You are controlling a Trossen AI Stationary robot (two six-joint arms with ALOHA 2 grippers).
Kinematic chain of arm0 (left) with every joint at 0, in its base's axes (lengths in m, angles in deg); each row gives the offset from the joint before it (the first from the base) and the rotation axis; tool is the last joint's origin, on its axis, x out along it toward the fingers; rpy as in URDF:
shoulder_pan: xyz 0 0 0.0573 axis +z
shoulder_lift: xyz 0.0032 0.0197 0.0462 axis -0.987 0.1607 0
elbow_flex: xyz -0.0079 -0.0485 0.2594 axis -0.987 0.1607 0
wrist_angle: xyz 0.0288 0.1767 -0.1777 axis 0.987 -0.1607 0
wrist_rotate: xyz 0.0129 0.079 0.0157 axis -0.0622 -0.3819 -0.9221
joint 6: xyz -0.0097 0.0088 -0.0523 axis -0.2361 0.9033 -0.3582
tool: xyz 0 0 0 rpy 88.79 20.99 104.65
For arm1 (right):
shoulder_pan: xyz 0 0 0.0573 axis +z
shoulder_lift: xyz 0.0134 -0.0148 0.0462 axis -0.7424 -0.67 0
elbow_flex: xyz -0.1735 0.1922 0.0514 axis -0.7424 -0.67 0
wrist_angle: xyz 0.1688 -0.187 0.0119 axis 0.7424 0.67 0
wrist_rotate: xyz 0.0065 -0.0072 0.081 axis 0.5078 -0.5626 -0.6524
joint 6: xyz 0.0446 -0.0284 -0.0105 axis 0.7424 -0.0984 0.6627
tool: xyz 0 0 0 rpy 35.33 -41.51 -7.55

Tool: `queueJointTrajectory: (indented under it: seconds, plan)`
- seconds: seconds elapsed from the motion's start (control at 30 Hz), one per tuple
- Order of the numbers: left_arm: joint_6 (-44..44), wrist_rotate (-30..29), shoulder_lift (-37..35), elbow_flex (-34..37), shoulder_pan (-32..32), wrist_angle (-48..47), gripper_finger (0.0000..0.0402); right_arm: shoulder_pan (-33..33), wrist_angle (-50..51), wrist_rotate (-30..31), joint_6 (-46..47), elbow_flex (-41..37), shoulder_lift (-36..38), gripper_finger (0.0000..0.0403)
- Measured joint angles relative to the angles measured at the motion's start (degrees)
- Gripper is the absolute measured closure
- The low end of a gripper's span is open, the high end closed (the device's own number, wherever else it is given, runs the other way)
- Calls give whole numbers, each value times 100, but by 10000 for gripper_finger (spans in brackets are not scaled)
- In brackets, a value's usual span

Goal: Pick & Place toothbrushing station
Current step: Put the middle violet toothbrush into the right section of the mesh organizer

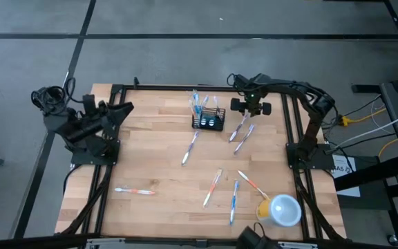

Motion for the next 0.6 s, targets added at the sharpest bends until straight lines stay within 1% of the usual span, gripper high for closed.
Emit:
queueJointTrajectory:
  seconds: [0.17,0.4,0.5,0.6]
  plan:
    - [523,68,0,-2,0,452,274,-81,-155,-12,-161,-2,-307,236]
    - [592,125,2,-1,-1,519,274,-149,-303,-61,-331,24,-669,241]
    - [592,129,2,-2,-2,522,274,-141,-376,-55,-348,24,-705,269]
    - [592,131,2,-2,-1,552,274,-104,-468,16,-476,20,-704,333]
